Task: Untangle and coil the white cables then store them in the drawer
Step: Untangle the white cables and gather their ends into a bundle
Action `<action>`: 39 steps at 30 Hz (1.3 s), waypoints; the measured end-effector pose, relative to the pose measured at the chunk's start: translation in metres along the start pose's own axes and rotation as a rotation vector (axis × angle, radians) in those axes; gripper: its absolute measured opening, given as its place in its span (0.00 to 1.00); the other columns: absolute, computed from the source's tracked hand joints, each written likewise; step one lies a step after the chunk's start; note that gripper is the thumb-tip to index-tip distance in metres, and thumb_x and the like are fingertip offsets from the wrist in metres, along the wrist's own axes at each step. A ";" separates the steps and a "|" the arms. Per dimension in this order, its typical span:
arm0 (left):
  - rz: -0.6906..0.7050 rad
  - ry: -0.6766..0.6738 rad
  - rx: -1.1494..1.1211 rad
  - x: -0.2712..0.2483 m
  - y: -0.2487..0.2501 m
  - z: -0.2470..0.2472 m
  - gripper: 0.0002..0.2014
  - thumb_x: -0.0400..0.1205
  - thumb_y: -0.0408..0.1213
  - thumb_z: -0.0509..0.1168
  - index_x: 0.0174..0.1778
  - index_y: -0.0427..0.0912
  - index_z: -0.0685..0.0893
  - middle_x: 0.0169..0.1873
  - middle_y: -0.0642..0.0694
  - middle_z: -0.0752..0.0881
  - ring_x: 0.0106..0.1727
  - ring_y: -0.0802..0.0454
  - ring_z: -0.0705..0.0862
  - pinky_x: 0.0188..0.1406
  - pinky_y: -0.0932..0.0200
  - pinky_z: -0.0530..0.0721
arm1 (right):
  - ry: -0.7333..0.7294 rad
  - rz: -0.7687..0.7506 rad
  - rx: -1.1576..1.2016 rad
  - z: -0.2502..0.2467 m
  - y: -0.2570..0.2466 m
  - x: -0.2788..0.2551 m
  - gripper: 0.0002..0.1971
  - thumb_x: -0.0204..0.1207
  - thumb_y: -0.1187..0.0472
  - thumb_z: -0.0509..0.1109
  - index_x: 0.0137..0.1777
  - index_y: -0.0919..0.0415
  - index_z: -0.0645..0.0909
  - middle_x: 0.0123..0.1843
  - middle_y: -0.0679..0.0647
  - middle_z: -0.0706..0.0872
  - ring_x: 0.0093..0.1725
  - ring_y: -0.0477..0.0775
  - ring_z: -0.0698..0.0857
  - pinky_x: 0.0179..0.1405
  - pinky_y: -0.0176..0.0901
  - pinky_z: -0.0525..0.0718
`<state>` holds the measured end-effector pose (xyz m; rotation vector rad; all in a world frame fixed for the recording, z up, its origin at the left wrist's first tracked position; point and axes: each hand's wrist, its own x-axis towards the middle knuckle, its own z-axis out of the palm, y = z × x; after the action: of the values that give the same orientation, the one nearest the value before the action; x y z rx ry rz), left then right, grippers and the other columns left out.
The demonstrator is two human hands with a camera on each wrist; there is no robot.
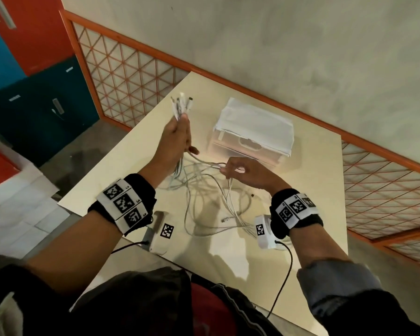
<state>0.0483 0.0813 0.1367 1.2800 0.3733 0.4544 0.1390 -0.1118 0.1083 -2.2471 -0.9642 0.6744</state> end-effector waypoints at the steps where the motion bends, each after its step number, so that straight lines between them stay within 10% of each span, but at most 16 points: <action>1: 0.024 0.038 -0.020 0.002 0.007 -0.004 0.16 0.89 0.40 0.50 0.34 0.47 0.67 0.15 0.58 0.66 0.16 0.62 0.63 0.14 0.65 0.73 | 0.039 -0.016 -0.018 -0.002 0.005 -0.001 0.14 0.80 0.50 0.67 0.39 0.60 0.82 0.43 0.49 0.86 0.50 0.46 0.82 0.54 0.38 0.73; 7: 0.099 0.143 0.231 0.013 0.017 -0.022 0.16 0.88 0.43 0.51 0.33 0.50 0.67 0.23 0.51 0.65 0.18 0.61 0.64 0.16 0.65 0.63 | 0.173 -0.075 0.127 -0.012 0.000 0.003 0.12 0.81 0.56 0.66 0.38 0.62 0.81 0.32 0.46 0.85 0.35 0.47 0.83 0.47 0.41 0.78; 13: -0.063 -0.189 0.305 -0.006 -0.001 -0.011 0.13 0.81 0.50 0.65 0.36 0.48 0.74 0.22 0.51 0.61 0.18 0.58 0.59 0.14 0.67 0.58 | 0.213 -0.147 0.188 -0.021 -0.049 0.008 0.17 0.73 0.42 0.72 0.39 0.57 0.89 0.41 0.75 0.85 0.33 0.64 0.77 0.39 0.43 0.73; 18: -0.054 -0.392 0.392 -0.008 -0.004 -0.015 0.08 0.79 0.40 0.70 0.35 0.43 0.83 0.15 0.57 0.62 0.15 0.61 0.59 0.14 0.70 0.60 | 0.178 -0.106 0.228 -0.028 -0.067 -0.001 0.24 0.82 0.45 0.61 0.40 0.63 0.89 0.21 0.54 0.71 0.22 0.48 0.66 0.25 0.31 0.68; 25: 0.039 0.017 0.488 0.021 -0.004 -0.032 0.17 0.79 0.41 0.70 0.26 0.47 0.74 0.17 0.55 0.73 0.20 0.63 0.71 0.23 0.67 0.69 | 0.071 0.124 0.157 -0.027 -0.020 -0.026 0.31 0.85 0.43 0.52 0.28 0.63 0.80 0.18 0.53 0.77 0.17 0.50 0.73 0.23 0.36 0.72; 29: 0.013 0.196 0.600 0.044 -0.012 -0.051 0.18 0.77 0.39 0.72 0.24 0.46 0.74 0.27 0.46 0.78 0.38 0.47 0.79 0.37 0.60 0.74 | 0.089 0.226 0.163 -0.034 0.006 -0.051 0.29 0.84 0.43 0.54 0.27 0.62 0.74 0.20 0.54 0.68 0.21 0.51 0.66 0.26 0.36 0.69; 34: -0.032 0.174 0.805 0.037 -0.035 -0.045 0.12 0.73 0.39 0.74 0.44 0.33 0.86 0.46 0.32 0.86 0.54 0.36 0.85 0.55 0.49 0.82 | 0.214 0.182 0.069 -0.043 0.018 -0.055 0.21 0.84 0.51 0.61 0.33 0.62 0.83 0.24 0.52 0.67 0.26 0.51 0.65 0.30 0.40 0.66; 39: 0.023 -0.178 0.602 -0.003 -0.024 0.002 0.19 0.77 0.40 0.72 0.59 0.34 0.82 0.31 0.51 0.80 0.33 0.52 0.76 0.31 0.62 0.71 | 0.107 0.080 -0.011 -0.037 -0.015 -0.051 0.19 0.82 0.53 0.65 0.39 0.65 0.88 0.13 0.43 0.65 0.17 0.43 0.64 0.20 0.26 0.62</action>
<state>0.0498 0.0732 0.1141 1.8959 0.3569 0.2465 0.1254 -0.1541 0.1547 -2.3165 -0.8317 0.5779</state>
